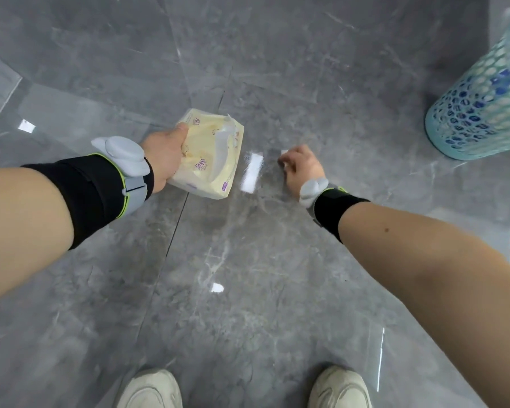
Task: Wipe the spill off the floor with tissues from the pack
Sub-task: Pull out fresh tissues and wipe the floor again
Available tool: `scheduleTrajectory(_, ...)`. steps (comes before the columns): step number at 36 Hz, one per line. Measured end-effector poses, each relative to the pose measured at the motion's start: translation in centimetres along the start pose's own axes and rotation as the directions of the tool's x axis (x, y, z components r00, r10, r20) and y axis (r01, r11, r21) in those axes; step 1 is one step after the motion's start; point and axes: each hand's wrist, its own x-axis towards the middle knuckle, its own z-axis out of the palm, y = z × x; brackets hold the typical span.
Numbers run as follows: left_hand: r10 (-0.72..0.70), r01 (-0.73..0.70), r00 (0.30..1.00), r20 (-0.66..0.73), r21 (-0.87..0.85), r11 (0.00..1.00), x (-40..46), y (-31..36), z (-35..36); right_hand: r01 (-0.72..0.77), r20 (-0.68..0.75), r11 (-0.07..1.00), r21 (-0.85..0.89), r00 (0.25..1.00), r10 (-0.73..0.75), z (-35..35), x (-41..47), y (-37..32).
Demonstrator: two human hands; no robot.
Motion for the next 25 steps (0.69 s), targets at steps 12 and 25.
scheduleTrajectory(12, 0.04, -0.04, 0.999, 0.0, 0.028, 0.999, -2.0, 2.0, 1.2, 0.316, 0.349, 0.898, 0.306, 0.841, -0.414, 3.8, -17.2, -2.5)
scheduleTrajectory(25, 0.048, -0.044, 0.994, 0.103, -0.042, 0.998, -3.7, 3.4, 2.6, 0.401, 0.472, 0.893, 0.206, 0.759, -0.45, 0.7, -16.5, 3.0)
